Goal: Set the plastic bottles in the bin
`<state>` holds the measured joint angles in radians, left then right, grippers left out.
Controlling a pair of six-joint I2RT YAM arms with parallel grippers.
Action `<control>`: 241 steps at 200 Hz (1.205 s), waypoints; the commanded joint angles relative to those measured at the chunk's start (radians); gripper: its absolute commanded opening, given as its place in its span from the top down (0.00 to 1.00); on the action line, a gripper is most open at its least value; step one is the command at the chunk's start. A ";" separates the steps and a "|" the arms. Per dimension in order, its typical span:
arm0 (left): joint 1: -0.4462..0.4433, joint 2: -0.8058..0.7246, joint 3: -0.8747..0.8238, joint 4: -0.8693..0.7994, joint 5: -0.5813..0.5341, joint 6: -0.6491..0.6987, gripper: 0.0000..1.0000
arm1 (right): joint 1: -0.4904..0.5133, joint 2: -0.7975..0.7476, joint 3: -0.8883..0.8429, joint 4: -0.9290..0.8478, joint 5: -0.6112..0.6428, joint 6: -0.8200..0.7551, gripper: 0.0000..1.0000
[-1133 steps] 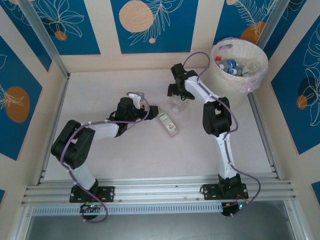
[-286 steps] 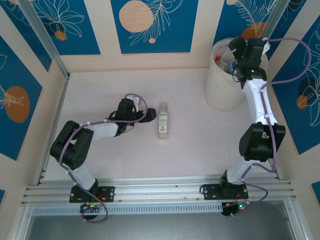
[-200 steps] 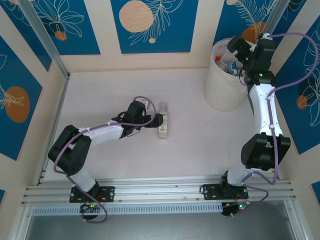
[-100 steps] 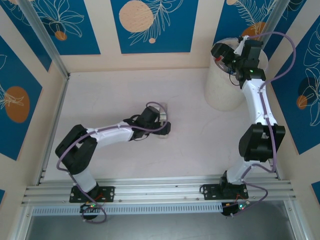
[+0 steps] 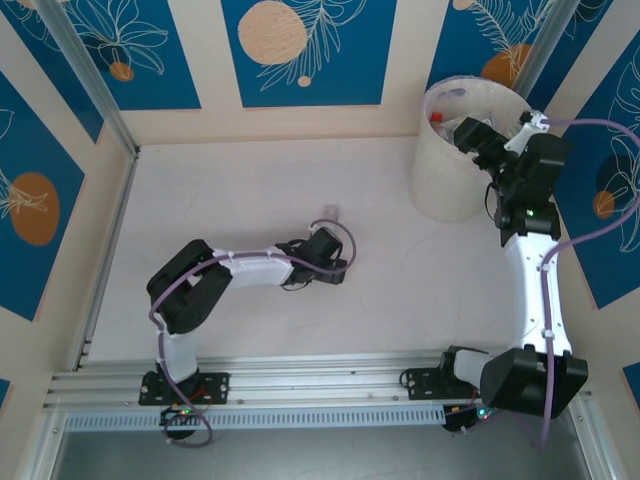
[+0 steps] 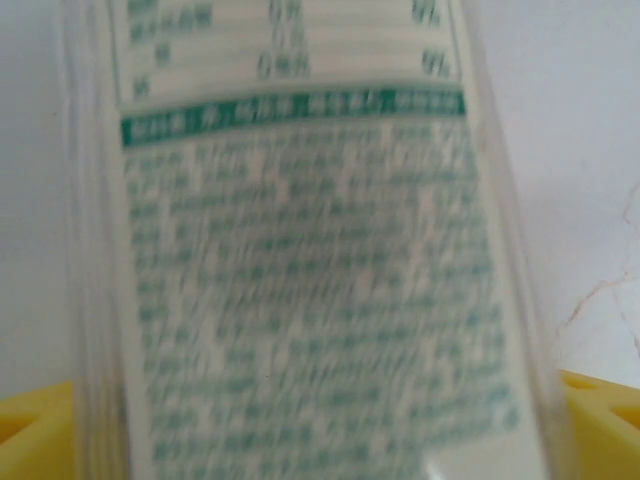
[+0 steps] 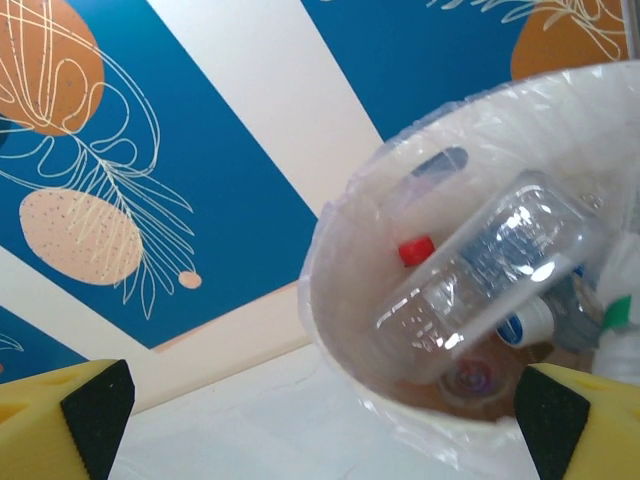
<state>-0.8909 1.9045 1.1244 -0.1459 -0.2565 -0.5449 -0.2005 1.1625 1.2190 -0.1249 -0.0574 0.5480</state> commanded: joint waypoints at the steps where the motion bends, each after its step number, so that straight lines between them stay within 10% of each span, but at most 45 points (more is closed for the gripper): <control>1: -0.005 0.016 0.031 -0.004 -0.043 -0.001 0.11 | 0.005 -0.046 -0.036 -0.021 -0.041 -0.025 0.01; 96: -0.006 -0.178 -0.171 0.347 0.163 0.193 0.51 | 0.141 -0.141 -0.161 -0.232 -0.143 -0.043 0.01; 160: -0.006 -0.274 -0.199 0.571 0.387 0.303 0.55 | 0.273 -0.056 -0.199 -0.151 -0.375 0.076 0.01; 205: -0.011 -0.267 -0.175 0.639 0.422 0.293 0.55 | 0.361 0.073 -0.090 -0.343 -0.008 0.151 0.00; 241: -0.015 -0.258 -0.169 0.650 0.434 0.289 0.55 | 0.364 0.120 -0.148 -0.220 -0.165 0.196 0.07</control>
<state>-0.8928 1.6455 0.9237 0.4450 0.1390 -0.2703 0.1596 1.2602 1.0843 -0.3790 -0.1707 0.6861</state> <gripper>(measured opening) 0.595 0.975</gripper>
